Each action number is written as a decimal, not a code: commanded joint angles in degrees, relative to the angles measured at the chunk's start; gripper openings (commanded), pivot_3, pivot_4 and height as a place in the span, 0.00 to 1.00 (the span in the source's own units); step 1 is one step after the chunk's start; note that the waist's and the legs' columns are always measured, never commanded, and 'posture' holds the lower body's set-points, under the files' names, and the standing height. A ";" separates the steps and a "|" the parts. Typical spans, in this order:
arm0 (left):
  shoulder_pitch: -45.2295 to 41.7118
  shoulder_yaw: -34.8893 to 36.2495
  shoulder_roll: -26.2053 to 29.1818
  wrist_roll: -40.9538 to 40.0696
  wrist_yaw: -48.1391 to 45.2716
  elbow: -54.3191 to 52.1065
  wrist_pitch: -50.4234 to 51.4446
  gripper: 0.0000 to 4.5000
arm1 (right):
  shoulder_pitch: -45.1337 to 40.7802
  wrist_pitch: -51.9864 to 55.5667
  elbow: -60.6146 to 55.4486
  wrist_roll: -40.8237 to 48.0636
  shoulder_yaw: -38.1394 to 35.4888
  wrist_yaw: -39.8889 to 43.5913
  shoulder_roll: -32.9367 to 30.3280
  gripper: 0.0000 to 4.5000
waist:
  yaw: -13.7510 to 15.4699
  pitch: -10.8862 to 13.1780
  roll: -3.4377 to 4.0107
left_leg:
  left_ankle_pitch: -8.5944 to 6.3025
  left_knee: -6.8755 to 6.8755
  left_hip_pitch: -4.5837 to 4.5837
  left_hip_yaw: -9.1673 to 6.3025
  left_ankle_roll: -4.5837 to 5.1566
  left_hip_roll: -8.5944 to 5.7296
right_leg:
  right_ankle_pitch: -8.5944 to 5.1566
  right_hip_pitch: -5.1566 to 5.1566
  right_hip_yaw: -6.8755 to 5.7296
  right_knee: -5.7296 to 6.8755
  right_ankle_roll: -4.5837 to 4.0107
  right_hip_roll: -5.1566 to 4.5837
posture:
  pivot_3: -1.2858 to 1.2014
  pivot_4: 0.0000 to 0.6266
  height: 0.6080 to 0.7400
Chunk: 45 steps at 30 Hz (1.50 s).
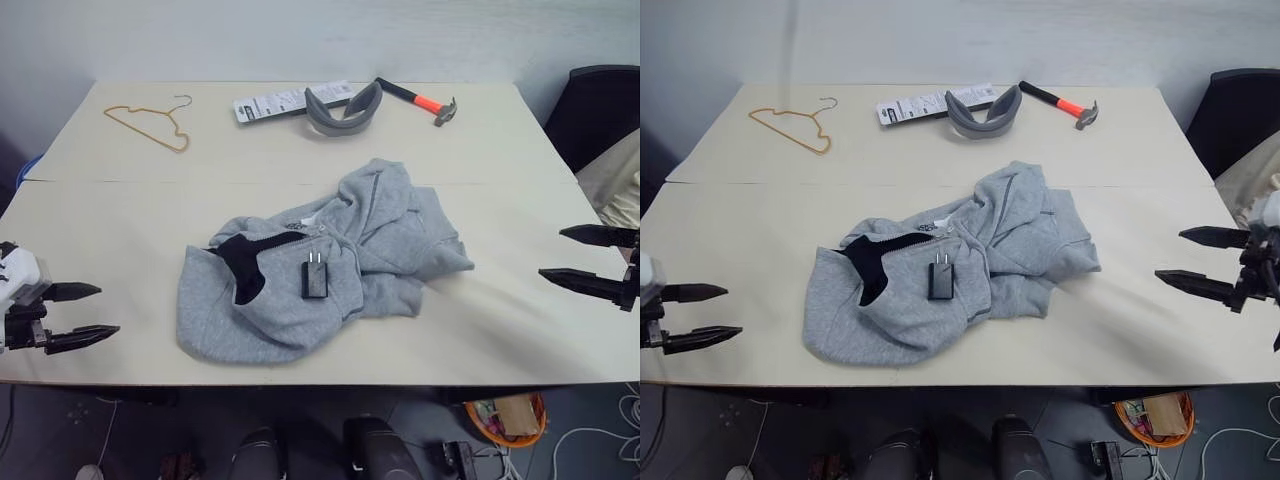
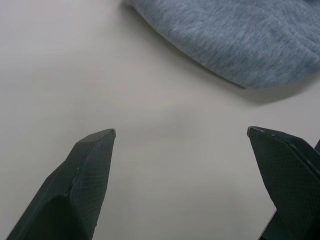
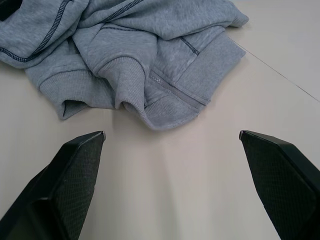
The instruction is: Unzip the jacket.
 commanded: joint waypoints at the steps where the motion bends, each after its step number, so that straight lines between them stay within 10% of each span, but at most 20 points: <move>1: -1.07 0.80 0.47 -0.09 -0.18 -0.13 -1.17 0.99 | 0.13 -0.37 -1.67 0.53 -2.39 -0.09 0.00 1.00 | 0.01 0.00 0.00 | 0.00 0.00 0.01 0.02 0.00 0.00 | 0.00 0.00 0.02 0.00 0.00 0.00 | 0.52 0.24 1.00; 24: -7.81 0.19 -3.93 -12.82 4.58 -17.49 18.88 0.99 | -3.53 6.94 -13.15 5.99 -0.38 -6.12 2.19 1.00 | -0.04 0.00 0.00 | -0.02 0.08 0.13 0.47 -0.04 0.18 | 0.06 -0.11 0.30 0.08 0.10 0.29 | 0.52 0.24 1.00; 32: -18.64 -12.78 -7.42 -21.95 6.18 -35.49 28.64 0.99 | -19.56 7.90 -29.40 3.61 20.69 -14.65 15.30 1.00 | -0.10 -0.01 -0.04 | -0.18 0.46 0.11 0.49 -0.29 0.52 | 0.06 -0.10 0.70 0.18 0.09 0.71 | 0.52 0.24 1.00; 45: -21.61 -18.08 -6.30 -14.98 3.57 -32.24 22.53 0.99 | -30.15 -8.08 -17.39 -20.66 47.05 -15.02 32.63 1.00 | -0.10 -0.01 -0.10 | -0.30 0.85 -0.21 0.95 -0.21 0.60 | 0.06 -0.69 0.77 0.49 0.09 0.87 | 0.52 0.24 1.00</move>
